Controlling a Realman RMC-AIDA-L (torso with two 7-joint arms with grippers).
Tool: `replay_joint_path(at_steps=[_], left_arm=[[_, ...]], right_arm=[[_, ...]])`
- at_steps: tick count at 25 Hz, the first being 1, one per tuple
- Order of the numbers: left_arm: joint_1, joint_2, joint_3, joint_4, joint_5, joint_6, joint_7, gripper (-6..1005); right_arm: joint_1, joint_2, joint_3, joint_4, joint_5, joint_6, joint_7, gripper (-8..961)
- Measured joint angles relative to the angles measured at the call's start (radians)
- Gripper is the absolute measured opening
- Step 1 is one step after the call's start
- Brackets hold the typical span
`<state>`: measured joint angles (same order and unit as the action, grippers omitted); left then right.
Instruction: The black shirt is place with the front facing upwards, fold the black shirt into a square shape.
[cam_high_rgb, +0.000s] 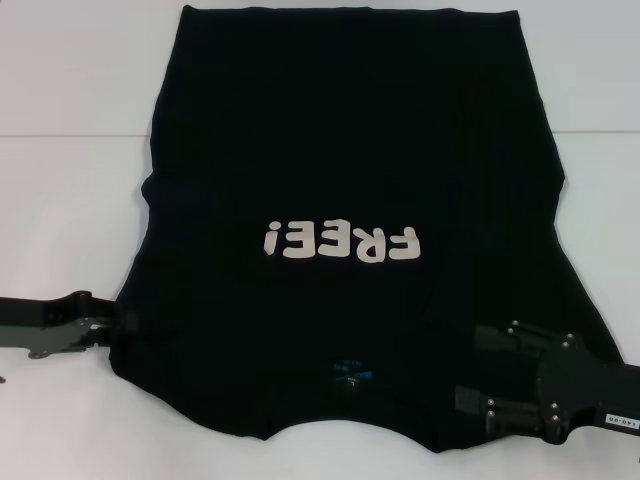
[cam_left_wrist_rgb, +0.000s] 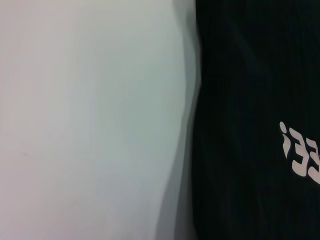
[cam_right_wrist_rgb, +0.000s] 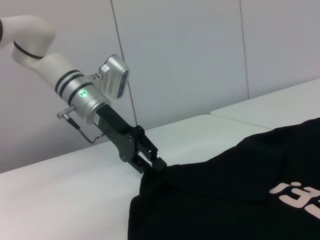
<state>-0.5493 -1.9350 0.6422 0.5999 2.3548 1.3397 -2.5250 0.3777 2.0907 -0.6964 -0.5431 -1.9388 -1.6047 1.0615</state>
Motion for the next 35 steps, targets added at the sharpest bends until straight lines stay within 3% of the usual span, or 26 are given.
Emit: replay_joint_path(at_steps=[3, 14, 17, 21, 23, 25, 31, 33, 35], left_arm=[[-0.004, -0.001, 0.0, -0.003, 0.002, -0.001, 0.0, 416], [-0.013, 0.001, 0.013, -0.006, 0.004, 0.009, -0.002, 172], [-0.012, 0.001, 0.009, -0.006, 0.001, 0.012, 0.001, 36], [-0.01, 0.001, 0.004, -0.006, -0.002, 0.019, 0.008, 36], [-0.01, 0.001, 0.006, -0.006, -0.002, 0.02, 0.01, 36], [-0.011, 0.001, 0.009, -0.005, -0.002, 0.021, 0.015, 36], [-0.009, 0.002, 0.004, 0.002, -0.003, 0.027, 0.043, 36], [-0.008, 0.003, 0.003, 0.003, -0.004, 0.028, 0.052, 36], [-0.01, 0.005, 0.004, 0.003, -0.004, 0.028, 0.061, 36]], right_arm=[[0.002, 0.0, 0.0, 0.0, 0.0, 0.0, 0.005, 856], [0.004, 0.002, 0.001, 0.0, 0.003, -0.001, 0.013, 857], [0.007, 0.002, 0.014, -0.004, 0.004, -0.001, 0.045, 857], [0.014, -0.015, 0.034, -0.061, 0.001, 0.002, 0.236, 857], [0.015, -0.036, 0.035, -0.124, -0.011, 0.004, 0.412, 857], [0.022, -0.073, 0.032, -0.188, -0.034, 0.004, 0.623, 857], [0.124, -0.236, 0.028, -0.245, -0.261, -0.037, 1.232, 854], [0.161, -0.264, 0.041, -0.246, -0.341, -0.067, 1.341, 853], [0.186, -0.267, 0.049, -0.267, -0.41, -0.088, 1.393, 851]])
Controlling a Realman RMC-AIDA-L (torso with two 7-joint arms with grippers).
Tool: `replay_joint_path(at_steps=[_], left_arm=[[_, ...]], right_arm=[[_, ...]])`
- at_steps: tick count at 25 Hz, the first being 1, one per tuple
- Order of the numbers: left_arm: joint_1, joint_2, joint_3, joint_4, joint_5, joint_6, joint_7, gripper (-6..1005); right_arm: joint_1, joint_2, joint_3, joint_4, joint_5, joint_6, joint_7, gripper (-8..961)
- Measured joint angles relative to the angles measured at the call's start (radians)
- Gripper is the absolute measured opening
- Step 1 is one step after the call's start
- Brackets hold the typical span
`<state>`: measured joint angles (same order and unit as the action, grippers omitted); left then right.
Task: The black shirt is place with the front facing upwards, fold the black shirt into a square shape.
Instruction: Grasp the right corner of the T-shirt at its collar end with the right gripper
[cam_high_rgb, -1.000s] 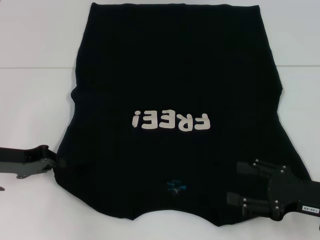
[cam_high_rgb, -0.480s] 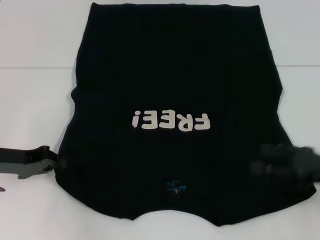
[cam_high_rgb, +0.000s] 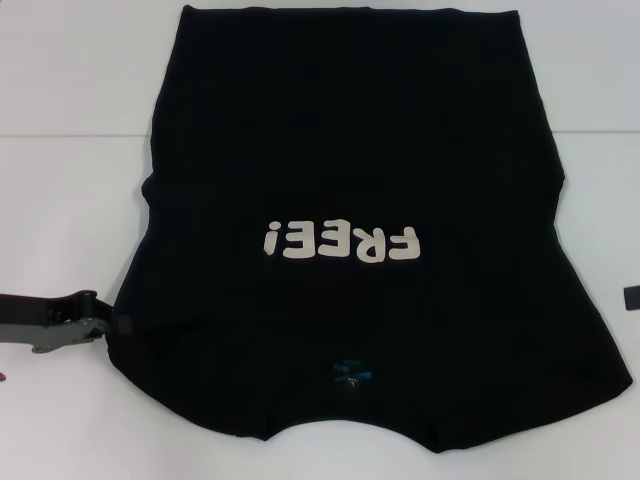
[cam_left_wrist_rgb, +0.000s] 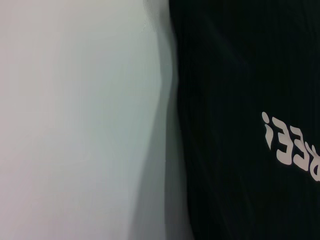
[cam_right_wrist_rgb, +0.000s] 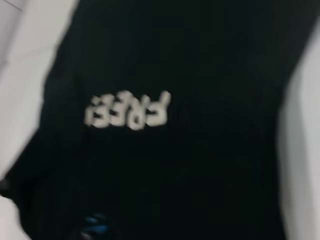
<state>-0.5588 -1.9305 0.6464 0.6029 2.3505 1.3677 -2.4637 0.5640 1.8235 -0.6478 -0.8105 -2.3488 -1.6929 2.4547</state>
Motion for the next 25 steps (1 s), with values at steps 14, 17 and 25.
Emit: replay_joint_path(at_steps=[14, 17, 25], left_arm=[[-0.01, 0.001, 0.0, 0.0, -0.001, 0.005, 0.012, 35], [-0.01, 0.001, -0.001, 0.0, -0.001, 0.005, 0.013, 35], [-0.01, -0.003, -0.002, 0.0, -0.001, 0.005, 0.016, 35]], right_arm=[[0.068, 0.035, 0.001, 0.049, -0.227, 0.046, 0.025, 850], [0.069, 0.044, -0.011, 0.052, -0.23, 0.055, 0.024, 850], [0.065, 0.067, -0.031, 0.062, -0.233, 0.1, 0.017, 851]])
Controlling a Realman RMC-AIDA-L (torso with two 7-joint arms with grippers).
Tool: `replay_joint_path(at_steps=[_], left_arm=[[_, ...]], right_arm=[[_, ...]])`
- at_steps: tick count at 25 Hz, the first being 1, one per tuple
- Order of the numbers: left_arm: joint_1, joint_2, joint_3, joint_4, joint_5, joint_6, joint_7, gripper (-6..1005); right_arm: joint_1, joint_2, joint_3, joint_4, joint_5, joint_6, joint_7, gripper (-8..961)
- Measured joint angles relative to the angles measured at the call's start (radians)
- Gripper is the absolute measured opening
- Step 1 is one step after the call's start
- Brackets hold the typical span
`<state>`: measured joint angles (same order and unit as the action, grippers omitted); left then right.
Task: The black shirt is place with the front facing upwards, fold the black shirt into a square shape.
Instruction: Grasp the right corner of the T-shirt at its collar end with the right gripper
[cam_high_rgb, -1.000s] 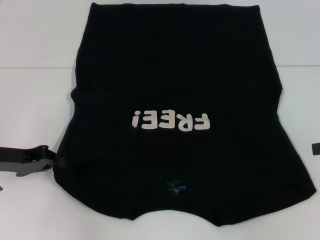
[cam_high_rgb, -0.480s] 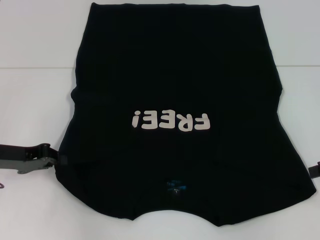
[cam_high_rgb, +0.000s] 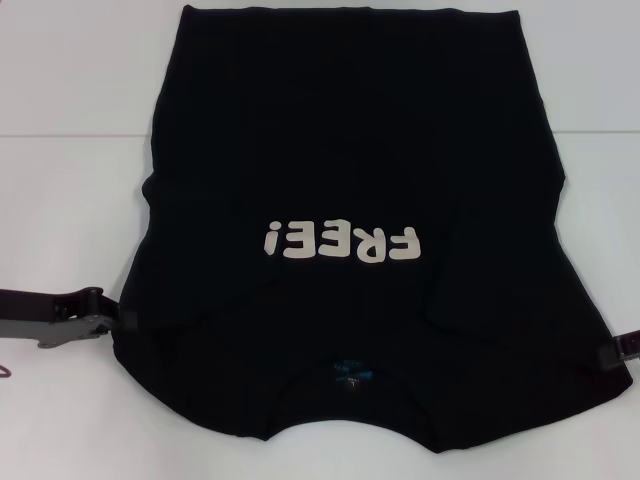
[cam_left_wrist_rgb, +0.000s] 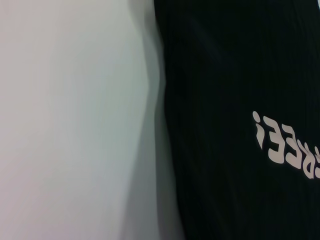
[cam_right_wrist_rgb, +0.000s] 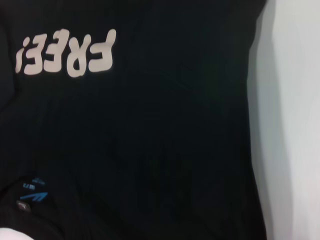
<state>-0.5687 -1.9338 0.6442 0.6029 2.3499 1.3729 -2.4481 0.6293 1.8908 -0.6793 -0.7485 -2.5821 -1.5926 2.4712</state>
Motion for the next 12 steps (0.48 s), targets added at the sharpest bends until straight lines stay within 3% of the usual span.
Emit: replay_joint_path(at_steps=[12], left_arm=[[0.002, -0.003, 0.0, 0.0, 0.0, 0.001, 0.0, 35]], right_arm=[[0.005, 0.012, -0.019, 0.034, -0.003, 0.044, -0.017, 851]])
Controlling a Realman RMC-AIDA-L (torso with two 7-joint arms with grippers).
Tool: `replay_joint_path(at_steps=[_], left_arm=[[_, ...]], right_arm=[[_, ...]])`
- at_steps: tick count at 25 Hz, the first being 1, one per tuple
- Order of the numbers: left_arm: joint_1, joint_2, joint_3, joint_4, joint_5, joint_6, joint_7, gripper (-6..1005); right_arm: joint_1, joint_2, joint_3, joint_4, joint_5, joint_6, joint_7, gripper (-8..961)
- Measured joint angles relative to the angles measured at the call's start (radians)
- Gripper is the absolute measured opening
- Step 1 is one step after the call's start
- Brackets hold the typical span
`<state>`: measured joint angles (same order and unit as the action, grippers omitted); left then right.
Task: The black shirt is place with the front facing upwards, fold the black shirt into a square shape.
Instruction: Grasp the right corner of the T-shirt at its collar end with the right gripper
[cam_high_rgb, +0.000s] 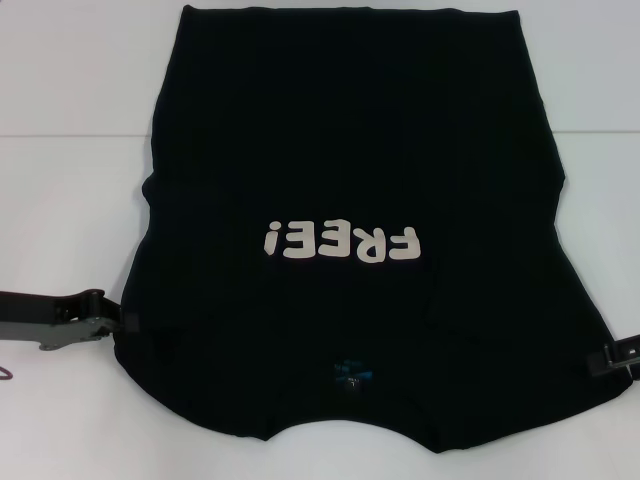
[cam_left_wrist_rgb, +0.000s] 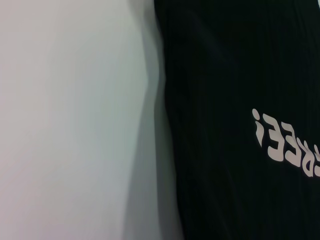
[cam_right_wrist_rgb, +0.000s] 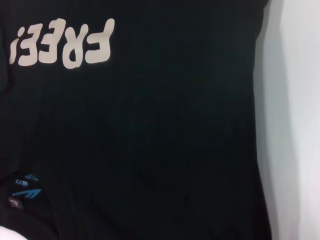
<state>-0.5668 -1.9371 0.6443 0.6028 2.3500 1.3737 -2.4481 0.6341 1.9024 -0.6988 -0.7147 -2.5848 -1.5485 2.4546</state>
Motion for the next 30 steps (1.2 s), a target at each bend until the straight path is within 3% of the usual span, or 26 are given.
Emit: replay_joint_path(at_steps=[9, 20, 30], left_arm=[[0.001, -0.002, 0.0, 0.0, -0.001, 0.001, 0.0, 34], [-0.002, -0.002, -0.002, 0.0, -0.002, 0.002, 0.0, 34], [-0.006, 0.0, -0.002, 0.0, -0.002, 0.002, 0.0, 34]], right_arm=[[0.001, 0.004, -0.01, 0.005, 0.0, 0.013, -0.002, 850], [0.024, 0.028, -0.027, 0.011, 0.0, 0.014, -0.003, 850], [0.035, 0.029, -0.036, 0.025, 0.0, 0.025, -0.004, 838]])
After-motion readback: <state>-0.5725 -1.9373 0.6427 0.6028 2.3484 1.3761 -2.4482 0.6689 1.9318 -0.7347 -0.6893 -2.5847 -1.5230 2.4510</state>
